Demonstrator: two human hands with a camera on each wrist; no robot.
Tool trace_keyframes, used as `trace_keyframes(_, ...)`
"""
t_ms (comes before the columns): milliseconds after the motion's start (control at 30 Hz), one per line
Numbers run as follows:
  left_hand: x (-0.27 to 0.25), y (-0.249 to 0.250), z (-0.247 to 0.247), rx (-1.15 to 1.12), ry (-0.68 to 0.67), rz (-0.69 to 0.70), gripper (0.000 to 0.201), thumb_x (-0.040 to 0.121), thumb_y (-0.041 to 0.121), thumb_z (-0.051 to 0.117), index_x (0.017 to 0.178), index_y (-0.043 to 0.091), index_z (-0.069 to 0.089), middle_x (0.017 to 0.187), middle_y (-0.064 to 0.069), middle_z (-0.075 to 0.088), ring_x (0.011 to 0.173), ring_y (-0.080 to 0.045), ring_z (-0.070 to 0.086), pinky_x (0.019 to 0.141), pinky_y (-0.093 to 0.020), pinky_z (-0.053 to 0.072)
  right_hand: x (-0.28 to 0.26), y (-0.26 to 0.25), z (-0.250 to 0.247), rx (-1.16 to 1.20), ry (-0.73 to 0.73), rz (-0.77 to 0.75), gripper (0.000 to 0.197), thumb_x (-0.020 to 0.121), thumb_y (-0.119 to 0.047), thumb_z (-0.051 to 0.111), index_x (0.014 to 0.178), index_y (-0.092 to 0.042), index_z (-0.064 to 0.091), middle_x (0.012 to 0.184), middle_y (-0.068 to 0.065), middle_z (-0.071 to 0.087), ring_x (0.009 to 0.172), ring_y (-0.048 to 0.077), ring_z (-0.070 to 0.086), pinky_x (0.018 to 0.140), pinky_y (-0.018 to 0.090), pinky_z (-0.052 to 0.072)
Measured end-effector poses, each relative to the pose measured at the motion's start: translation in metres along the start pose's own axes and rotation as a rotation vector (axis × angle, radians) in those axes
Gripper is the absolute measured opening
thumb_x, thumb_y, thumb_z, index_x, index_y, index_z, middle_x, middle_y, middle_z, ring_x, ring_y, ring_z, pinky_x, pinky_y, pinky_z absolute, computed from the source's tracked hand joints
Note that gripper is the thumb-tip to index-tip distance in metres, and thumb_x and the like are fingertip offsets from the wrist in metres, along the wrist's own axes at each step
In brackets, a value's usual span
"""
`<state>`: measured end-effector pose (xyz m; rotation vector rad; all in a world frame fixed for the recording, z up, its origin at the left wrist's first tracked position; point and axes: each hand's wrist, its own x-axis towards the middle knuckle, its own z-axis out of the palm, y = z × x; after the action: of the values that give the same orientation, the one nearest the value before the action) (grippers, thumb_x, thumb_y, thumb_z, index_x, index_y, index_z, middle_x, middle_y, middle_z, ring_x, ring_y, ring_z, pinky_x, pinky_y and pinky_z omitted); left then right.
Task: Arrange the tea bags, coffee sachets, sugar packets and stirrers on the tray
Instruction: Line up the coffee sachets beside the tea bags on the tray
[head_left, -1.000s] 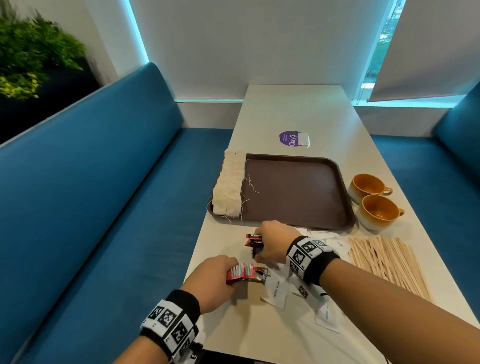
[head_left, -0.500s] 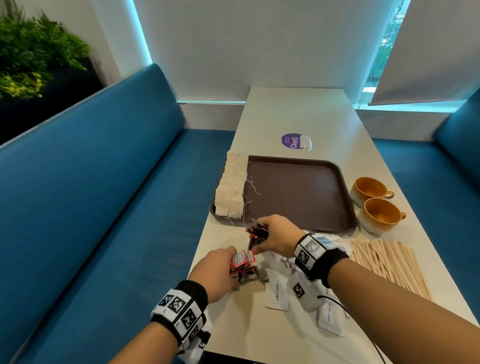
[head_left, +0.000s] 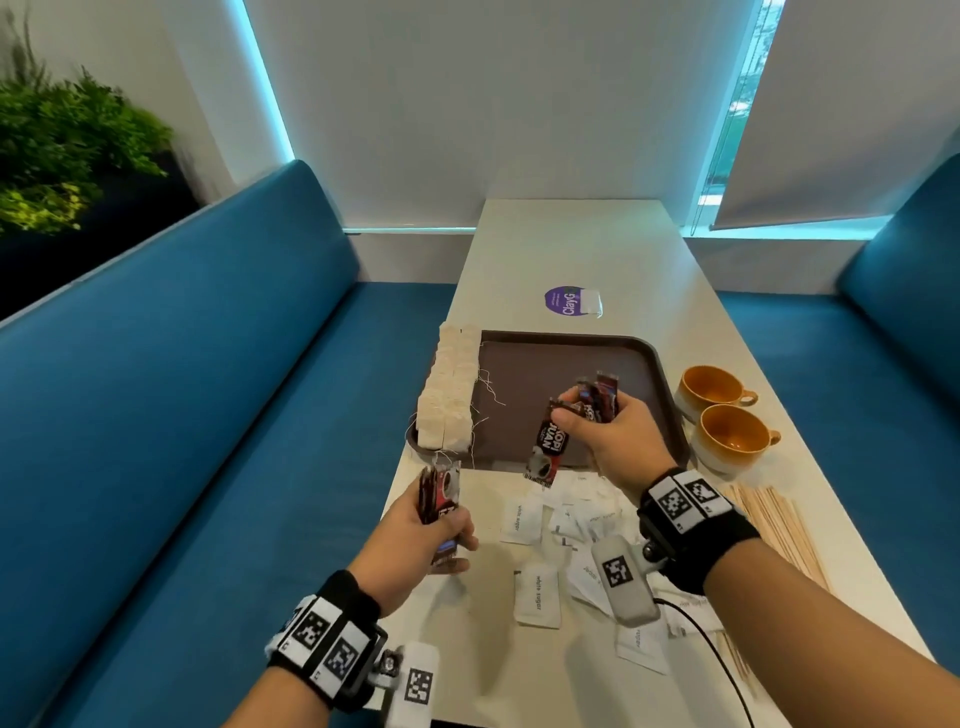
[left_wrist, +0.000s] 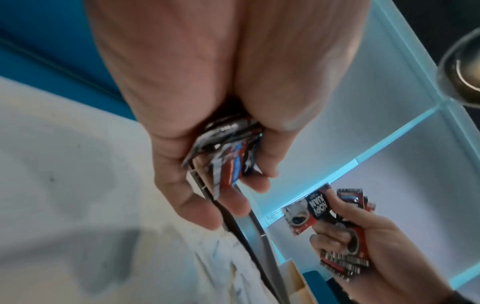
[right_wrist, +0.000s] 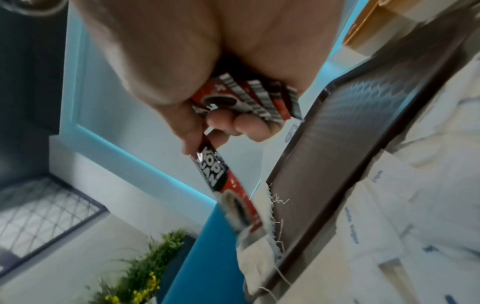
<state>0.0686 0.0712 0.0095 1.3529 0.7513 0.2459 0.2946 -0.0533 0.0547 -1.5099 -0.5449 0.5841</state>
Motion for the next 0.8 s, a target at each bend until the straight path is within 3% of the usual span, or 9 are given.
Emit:
trace_keyframes(100, -0.003, 0.005, 0.017, -0.203, -0.07, -0.039, 0.033, 0.097, 0.017, 0.064, 0.129, 0.017, 0.054, 0.086, -0.013, 0.06, 0.08, -0.026, 0.067, 0.081, -0.059, 0.059, -0.015, -0.006, -0.004, 0.088, -0.061, 0.08, 0.015, 0.089, -0.002, 0.073, 0.104, -0.004, 0.074, 0.085, 0.016, 0.069, 0.049, 0.014, 0.044, 0.042, 0.021, 0.039)
trace_keyframes(200, -0.004, 0.007, 0.037, -0.361, -0.13, -0.129, 0.048, 0.091, 0.039, 0.067, 0.125, 0.008, 0.055, 0.083, -0.009, 0.058, 0.078, -0.027, 0.066, 0.073, -0.054, 0.058, -0.036, -0.006, -0.002, 0.096, -0.216, 0.193, 0.014, 0.089, -0.002, 0.072, 0.103, 0.0, 0.073, 0.072, 0.009, 0.067, 0.046, 0.013, 0.041, 0.04, 0.021, 0.037)
trace_keyframes(267, -0.005, 0.006, 0.049, -0.418, -0.198, -0.192, 0.057, 0.093, 0.051, 0.061, 0.125, 0.005, 0.058, 0.091, -0.015, 0.064, 0.082, -0.031, 0.067, 0.067, -0.049, 0.058, -0.049, -0.002, 0.001, 0.071, -0.282, 0.244, 0.017, 0.089, -0.005, 0.073, 0.104, 0.003, 0.072, 0.068, 0.005, 0.067, 0.044, 0.012, 0.042, 0.039, 0.02, 0.037)
trace_keyframes(333, -0.008, 0.003, 0.058, -0.425, -0.276, -0.198, 0.051, 0.093, 0.045, 0.067, 0.125, 0.006, 0.062, 0.098, -0.018, 0.066, 0.084, -0.035, 0.067, 0.06, -0.044, 0.057, -0.059, 0.007, 0.005, 0.069, -0.313, 0.243, 0.021, 0.087, -0.009, 0.077, 0.104, 0.002, 0.072, 0.074, 0.01, 0.067, 0.047, 0.013, 0.044, 0.041, 0.022, 0.037)
trace_keyframes(433, -0.013, 0.0, 0.068, -0.369, -0.365, -0.16, 0.039, 0.084, 0.012, 0.077, 0.118, 0.001, 0.063, 0.1, -0.019, 0.065, 0.087, -0.038, 0.066, 0.056, -0.039, 0.058, -0.067, 0.019, 0.01, 0.076, -0.273, 0.223, 0.033, 0.084, -0.021, 0.082, 0.111, -0.007, 0.069, 0.076, 0.009, 0.067, 0.048, 0.015, 0.045, 0.044, 0.025, 0.037)
trace_keyframes(500, -0.015, -0.003, 0.071, -0.377, -0.344, -0.129, 0.031, 0.085, 0.003, 0.075, 0.115, 0.002, 0.064, 0.097, -0.019, 0.067, 0.083, -0.035, 0.067, 0.062, -0.042, 0.059, -0.07, 0.022, 0.012, 0.113, -0.215, 0.221, 0.044, 0.082, -0.026, 0.084, 0.121, -0.018, 0.064, 0.079, 0.008, 0.064, 0.049, 0.014, 0.045, 0.046, 0.026, 0.039)
trace_keyframes(567, -0.015, -0.005, 0.072, -0.398, -0.27, -0.098, 0.038, 0.085, 0.006, 0.075, 0.119, 0.0, 0.062, 0.095, -0.018, 0.067, 0.076, -0.028, 0.064, 0.072, -0.046, 0.058, -0.072, 0.024, 0.013, 0.165, -0.188, 0.235, 0.052, 0.081, -0.022, 0.085, 0.125, -0.026, 0.06, 0.082, 0.009, 0.06, 0.055, 0.013, 0.044, 0.051, 0.028, 0.039)
trace_keyframes(700, -0.014, -0.008, 0.077, -0.446, -0.099, -0.119, 0.045, 0.08, 0.027, 0.077, 0.119, 0.007, 0.066, 0.08, -0.005, 0.06, 0.072, -0.018, 0.054, 0.079, -0.046, 0.057, -0.075, 0.027, 0.016, 0.261, -0.202, 0.35, 0.066, 0.066, 0.001, 0.059, 0.131, -0.014, 0.055, 0.082, 0.009, 0.05, 0.059, 0.013, 0.043, 0.054, 0.027, 0.034)
trace_keyframes(800, -0.016, -0.007, 0.083, -0.536, -0.08, -0.153, 0.046, 0.082, 0.035, 0.073, 0.118, 0.006, 0.067, 0.087, -0.009, 0.065, 0.075, -0.021, 0.062, 0.076, -0.046, 0.056, -0.083, 0.025, 0.021, 0.071, -0.3, 0.394, 0.057, 0.078, 0.017, 0.043, 0.127, -0.009, 0.055, 0.095, 0.014, 0.06, 0.068, 0.018, 0.055, 0.056, 0.026, 0.044)
